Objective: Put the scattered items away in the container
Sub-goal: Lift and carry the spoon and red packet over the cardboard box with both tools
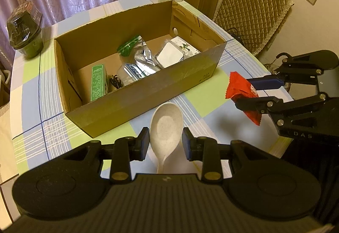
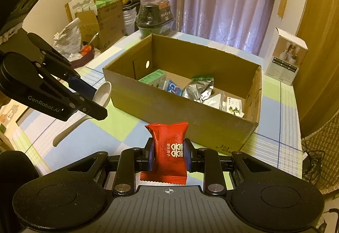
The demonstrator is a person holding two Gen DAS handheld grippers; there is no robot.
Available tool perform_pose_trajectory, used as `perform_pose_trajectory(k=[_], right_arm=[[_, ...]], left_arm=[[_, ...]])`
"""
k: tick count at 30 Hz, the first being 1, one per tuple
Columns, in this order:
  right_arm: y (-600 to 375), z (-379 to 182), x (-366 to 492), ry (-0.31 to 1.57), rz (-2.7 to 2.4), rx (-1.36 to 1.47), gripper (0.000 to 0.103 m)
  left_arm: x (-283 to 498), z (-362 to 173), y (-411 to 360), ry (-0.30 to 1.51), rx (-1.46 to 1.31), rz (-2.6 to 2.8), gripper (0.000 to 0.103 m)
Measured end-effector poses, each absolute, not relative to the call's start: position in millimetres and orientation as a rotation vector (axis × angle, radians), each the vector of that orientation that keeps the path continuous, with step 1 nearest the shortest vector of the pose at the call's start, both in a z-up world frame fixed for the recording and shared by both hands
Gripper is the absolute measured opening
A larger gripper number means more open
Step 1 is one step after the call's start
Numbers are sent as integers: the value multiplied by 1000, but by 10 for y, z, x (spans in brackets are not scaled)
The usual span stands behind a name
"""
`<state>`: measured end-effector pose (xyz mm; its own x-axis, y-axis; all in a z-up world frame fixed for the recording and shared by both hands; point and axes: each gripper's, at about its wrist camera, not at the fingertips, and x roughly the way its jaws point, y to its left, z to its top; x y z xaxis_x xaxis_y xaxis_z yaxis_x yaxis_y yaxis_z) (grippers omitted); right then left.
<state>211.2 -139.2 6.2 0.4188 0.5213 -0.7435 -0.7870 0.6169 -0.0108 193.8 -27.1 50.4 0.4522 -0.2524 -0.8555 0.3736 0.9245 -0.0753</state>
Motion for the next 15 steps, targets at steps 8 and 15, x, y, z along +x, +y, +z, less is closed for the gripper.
perform_pose_trajectory(k=[8,15], right_arm=[[-1375,120,2190,777,827,-384,30],[-1342,196,2261,772,827,-377,30]], left_arm=[[1975,560,-275,1026,118,-388,28],[2003,612,-249,1018,112,-386,28]])
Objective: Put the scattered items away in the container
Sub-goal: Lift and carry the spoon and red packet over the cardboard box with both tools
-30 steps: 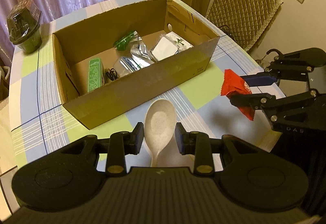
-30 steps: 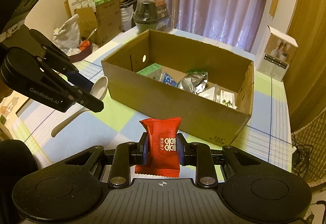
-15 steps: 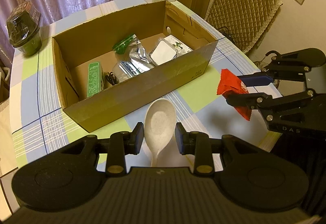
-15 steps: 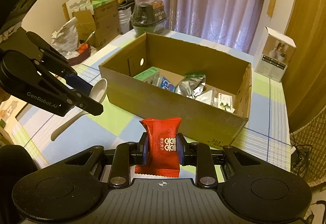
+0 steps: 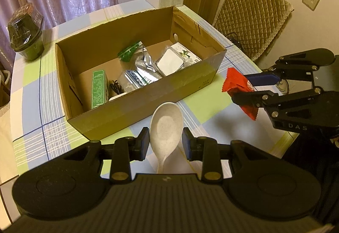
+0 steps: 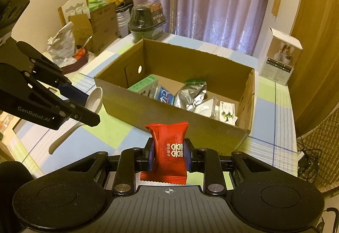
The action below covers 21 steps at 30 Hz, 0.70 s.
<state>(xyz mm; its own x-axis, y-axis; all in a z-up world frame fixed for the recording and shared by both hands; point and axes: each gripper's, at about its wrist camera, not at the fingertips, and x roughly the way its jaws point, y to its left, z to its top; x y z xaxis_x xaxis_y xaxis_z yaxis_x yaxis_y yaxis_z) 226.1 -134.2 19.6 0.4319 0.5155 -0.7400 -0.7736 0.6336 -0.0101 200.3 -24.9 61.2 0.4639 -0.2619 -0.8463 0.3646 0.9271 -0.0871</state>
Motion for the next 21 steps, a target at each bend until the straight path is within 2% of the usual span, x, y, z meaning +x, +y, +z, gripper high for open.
perform_pose_trajectory(k=[21], right_arm=[[-1253,302,2432,757,838,-362,30]], left_arm=[[2131,747,-150,1003,90,-369,28]])
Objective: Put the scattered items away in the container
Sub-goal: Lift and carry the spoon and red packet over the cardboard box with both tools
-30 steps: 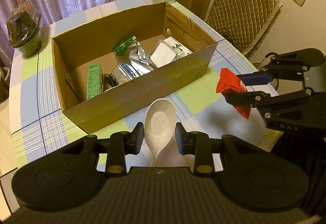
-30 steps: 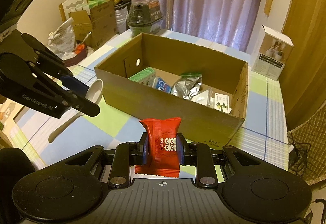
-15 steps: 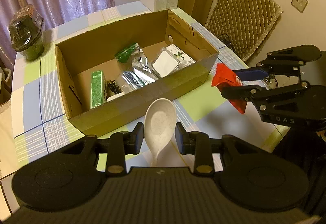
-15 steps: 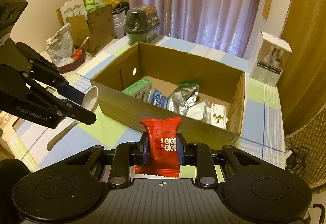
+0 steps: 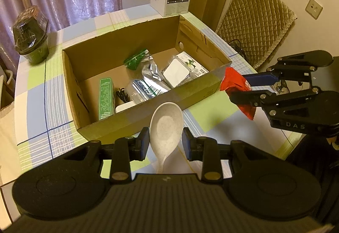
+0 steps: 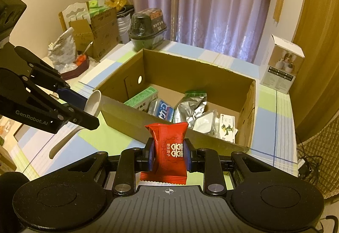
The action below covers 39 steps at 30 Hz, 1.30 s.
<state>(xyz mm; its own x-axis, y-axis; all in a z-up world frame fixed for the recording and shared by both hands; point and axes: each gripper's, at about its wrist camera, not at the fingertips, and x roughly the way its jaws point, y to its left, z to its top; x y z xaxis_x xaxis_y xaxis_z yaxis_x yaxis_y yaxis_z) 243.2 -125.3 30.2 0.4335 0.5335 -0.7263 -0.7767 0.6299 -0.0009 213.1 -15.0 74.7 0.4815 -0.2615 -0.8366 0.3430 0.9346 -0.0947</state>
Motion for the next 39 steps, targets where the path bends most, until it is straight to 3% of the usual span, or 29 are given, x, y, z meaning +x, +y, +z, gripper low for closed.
perform_pose_trajectory(k=[39], right_arm=[[-831,608,3306,704,844,-306,30]], left_arm=[[3117,1073,50,932,69,-345,28]])
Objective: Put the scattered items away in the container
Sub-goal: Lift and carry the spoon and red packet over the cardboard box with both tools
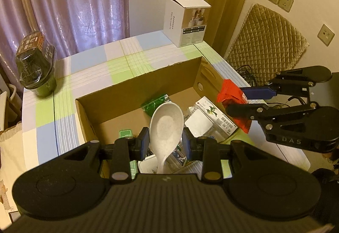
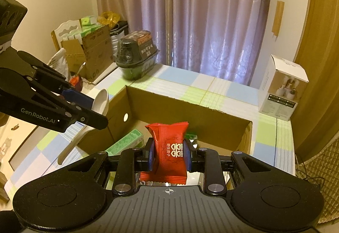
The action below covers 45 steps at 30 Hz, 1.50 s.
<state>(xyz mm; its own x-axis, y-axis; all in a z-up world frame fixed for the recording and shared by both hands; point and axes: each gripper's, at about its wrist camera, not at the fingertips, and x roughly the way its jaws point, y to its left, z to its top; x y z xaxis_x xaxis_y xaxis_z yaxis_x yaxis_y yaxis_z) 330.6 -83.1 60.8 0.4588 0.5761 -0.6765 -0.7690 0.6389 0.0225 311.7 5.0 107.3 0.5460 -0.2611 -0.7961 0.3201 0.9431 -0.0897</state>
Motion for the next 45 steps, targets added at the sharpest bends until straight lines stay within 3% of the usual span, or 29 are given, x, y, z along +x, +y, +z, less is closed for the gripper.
perform_pose_trajectory(k=[45], right_arm=[[-579,257,3813,757,821,-250,30]], left_arm=[[3740,680,284,958,15,-302,28]])
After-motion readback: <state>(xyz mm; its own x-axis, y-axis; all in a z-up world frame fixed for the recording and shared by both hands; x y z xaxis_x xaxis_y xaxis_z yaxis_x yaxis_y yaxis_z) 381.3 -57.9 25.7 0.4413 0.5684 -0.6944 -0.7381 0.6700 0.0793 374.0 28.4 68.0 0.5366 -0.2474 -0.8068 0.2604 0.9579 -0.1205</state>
